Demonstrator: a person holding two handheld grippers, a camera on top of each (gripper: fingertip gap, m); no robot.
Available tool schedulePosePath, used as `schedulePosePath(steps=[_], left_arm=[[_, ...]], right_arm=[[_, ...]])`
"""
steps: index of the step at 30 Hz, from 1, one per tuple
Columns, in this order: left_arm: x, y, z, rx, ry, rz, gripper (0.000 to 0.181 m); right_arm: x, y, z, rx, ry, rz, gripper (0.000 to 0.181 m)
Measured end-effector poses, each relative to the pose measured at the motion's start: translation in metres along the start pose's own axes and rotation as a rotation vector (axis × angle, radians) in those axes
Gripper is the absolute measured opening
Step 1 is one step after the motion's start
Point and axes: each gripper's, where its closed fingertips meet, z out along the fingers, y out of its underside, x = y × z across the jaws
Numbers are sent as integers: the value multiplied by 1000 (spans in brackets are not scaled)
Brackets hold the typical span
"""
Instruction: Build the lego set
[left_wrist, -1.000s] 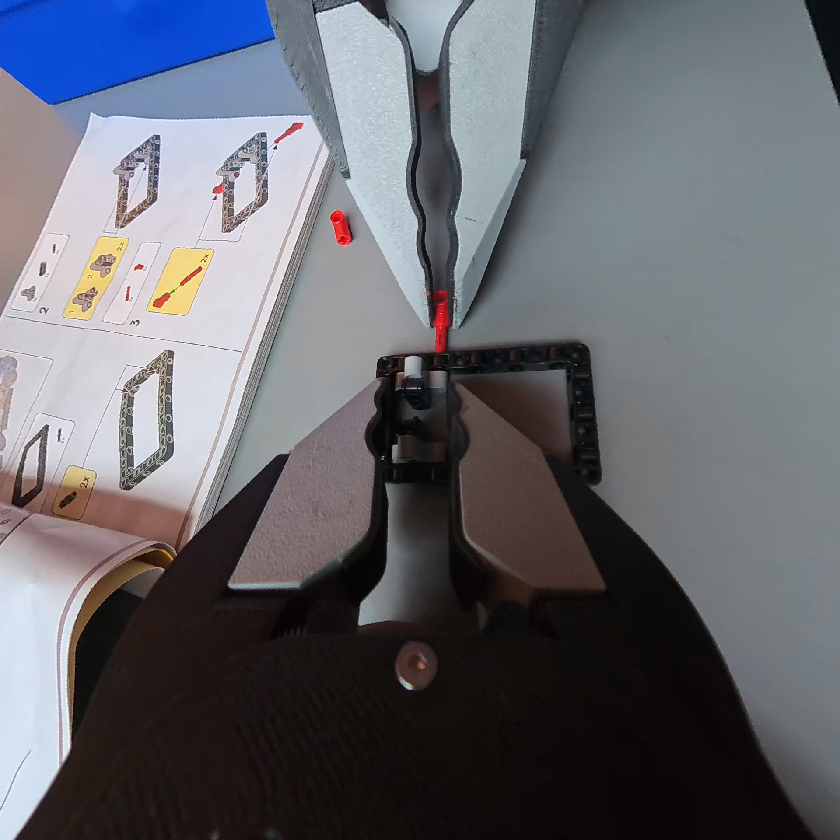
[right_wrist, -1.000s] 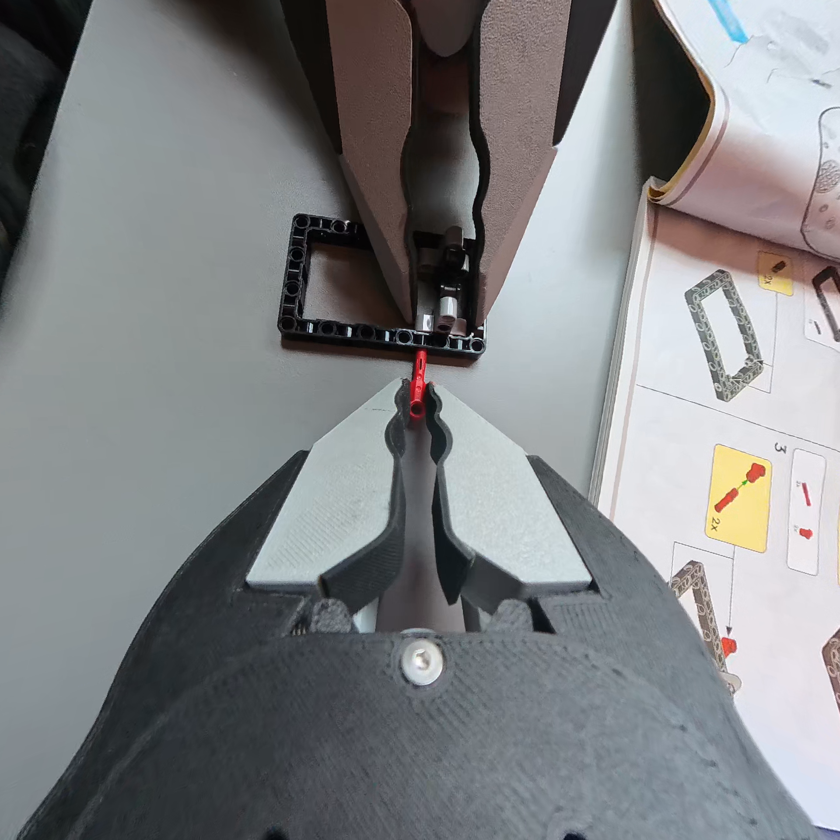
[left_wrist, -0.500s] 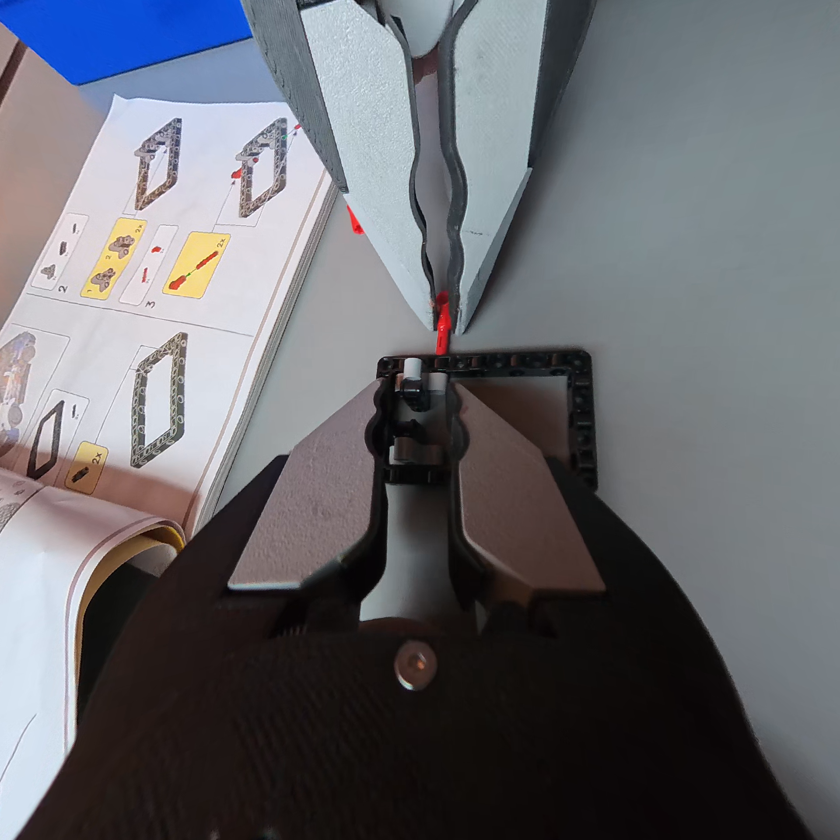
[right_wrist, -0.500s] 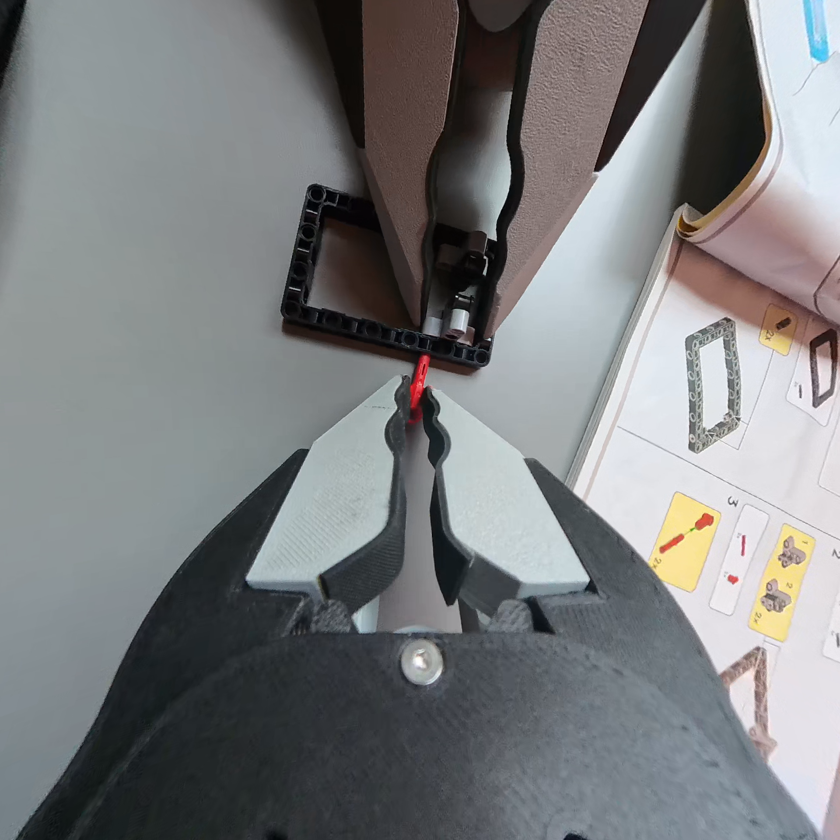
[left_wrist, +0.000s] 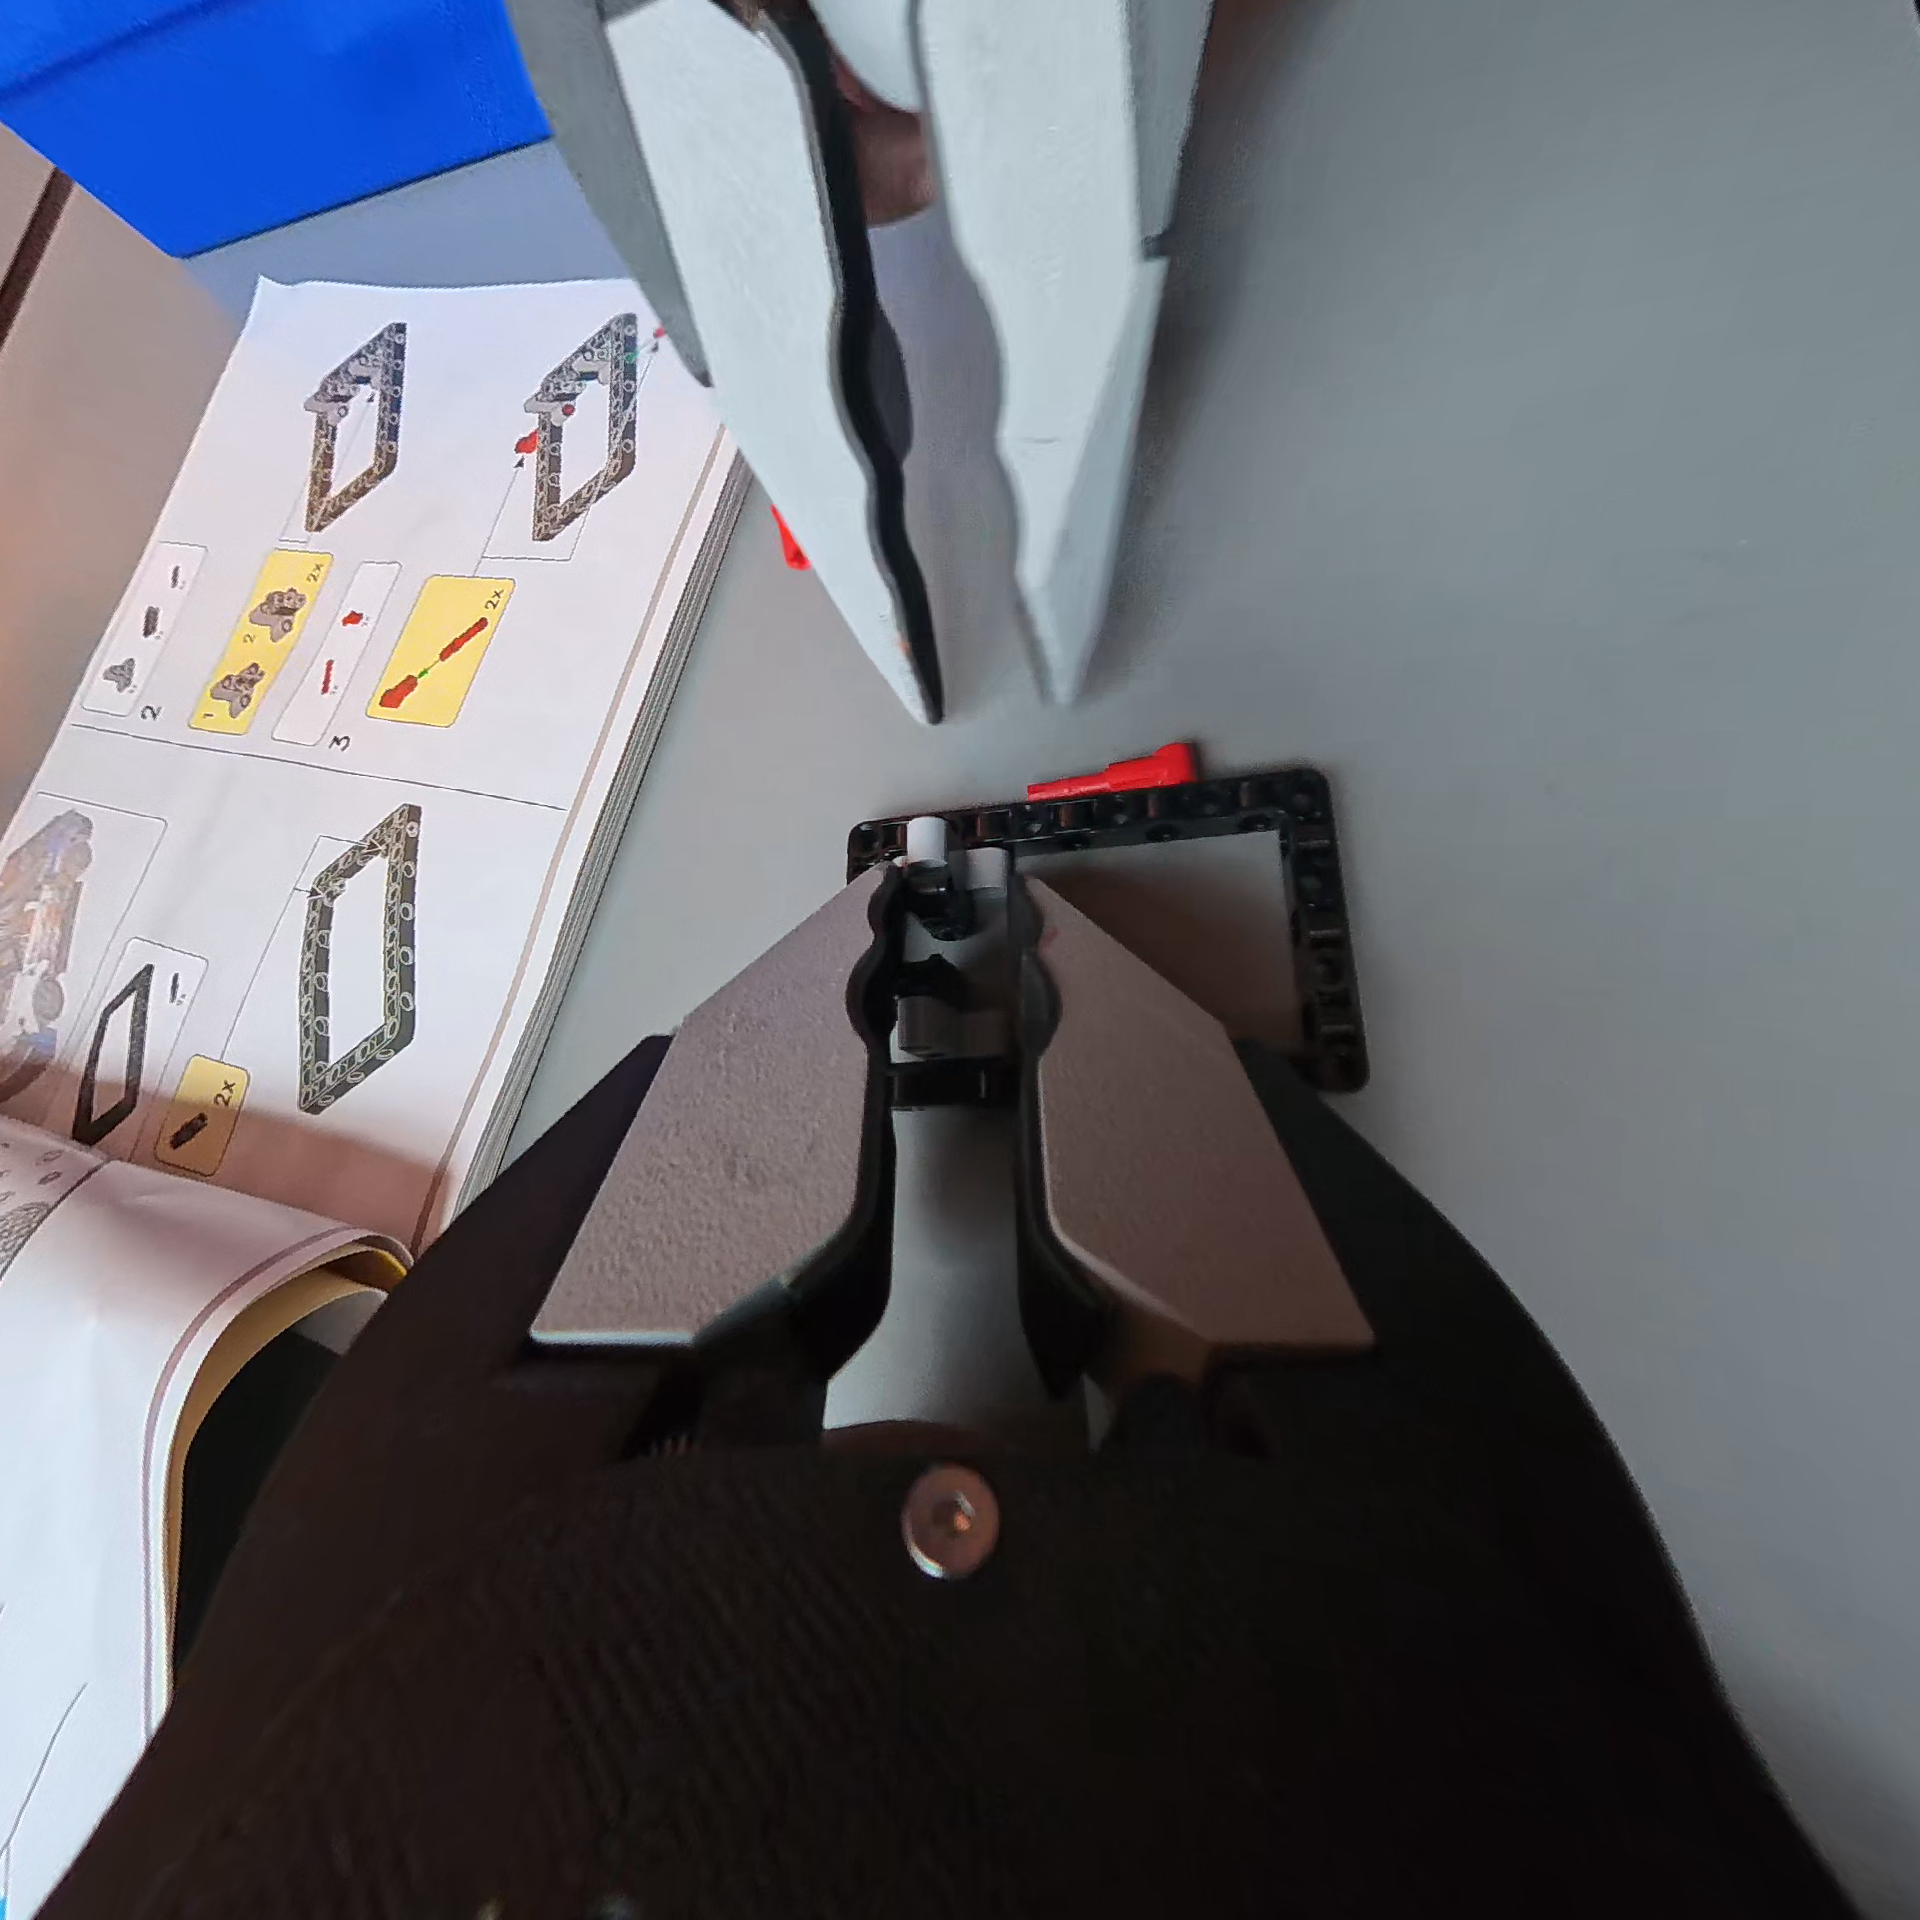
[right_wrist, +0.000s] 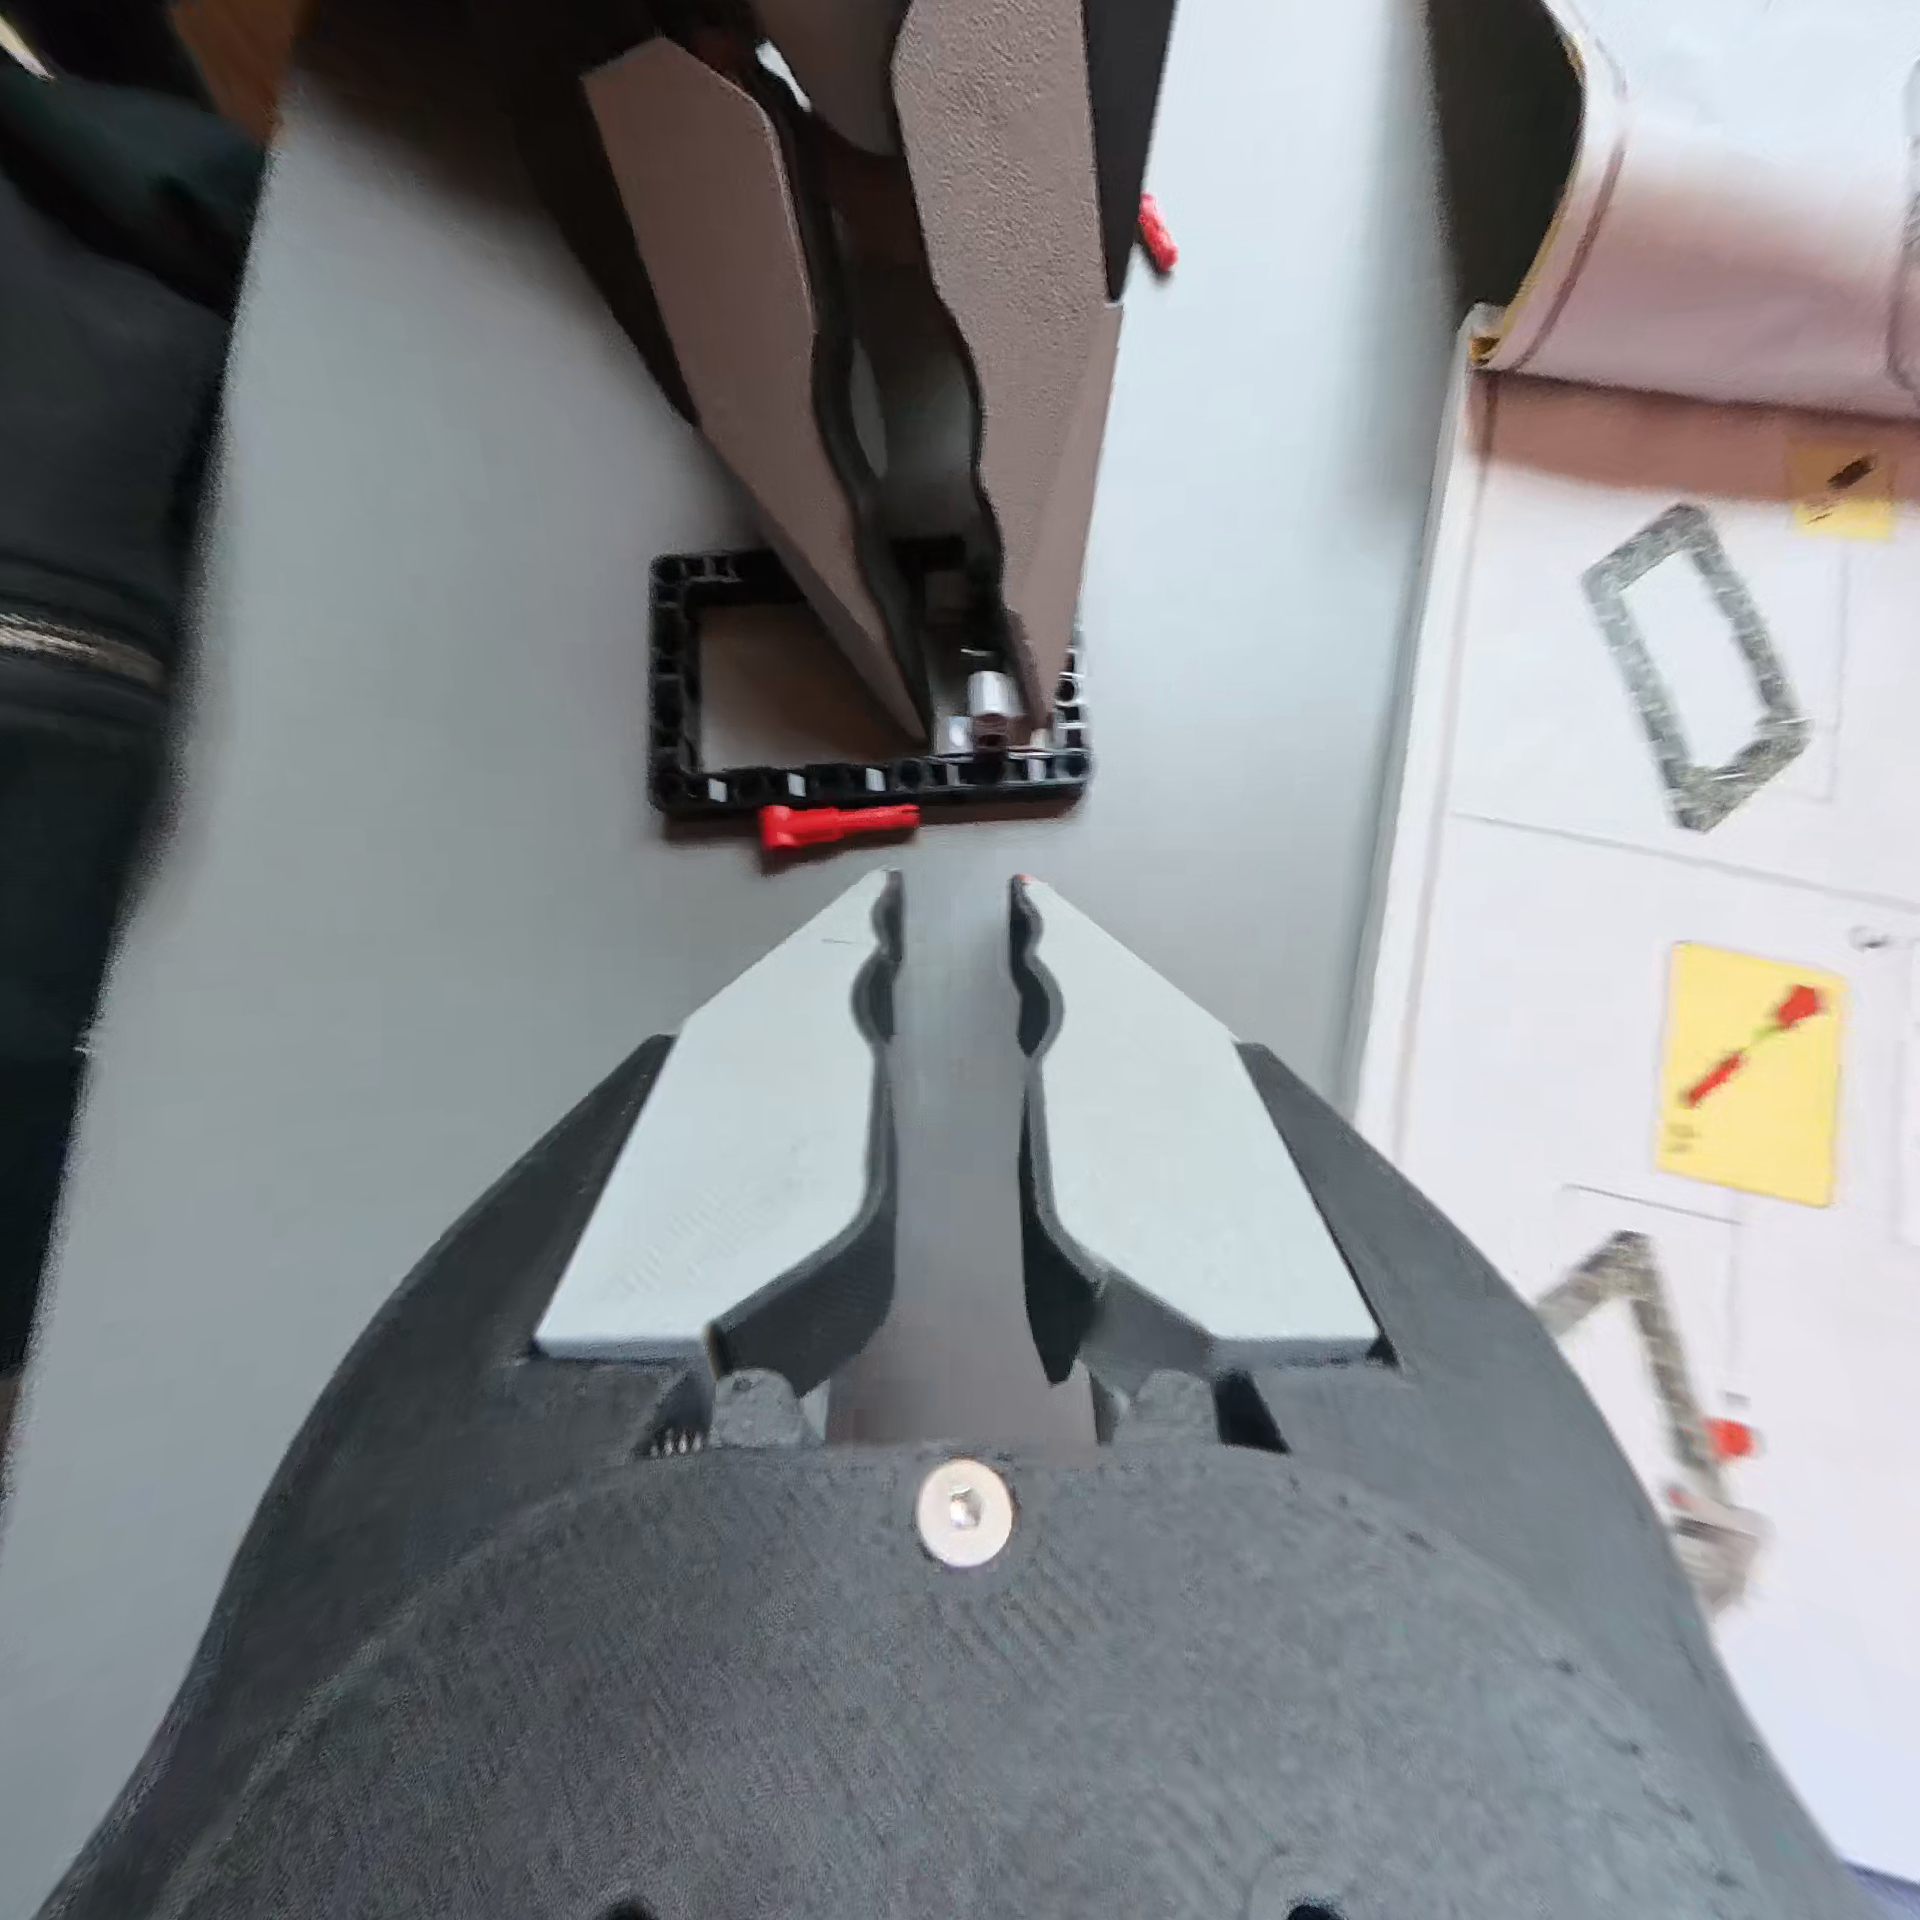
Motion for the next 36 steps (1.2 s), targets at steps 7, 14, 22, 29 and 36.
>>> schedulePosePath(steps=[7,14,22,29,36], left_arm=[[6,2,-5,4,42,25,22],[-12,-2,-20,-15,1,-7,40],[-7,7,-2,-156,95,-6,29],[-4,6,-3,-128,107,11,22],[1,14,-16,7,104,-7,22]], right_arm=[[-17,-7,13,32,29,85,39],[0,7,0,-33,151,12,28],[-1,2,3,53,136,77,34],[3,1,7,41,216,40,9],[-7,3,6,47,151,-47,4]])
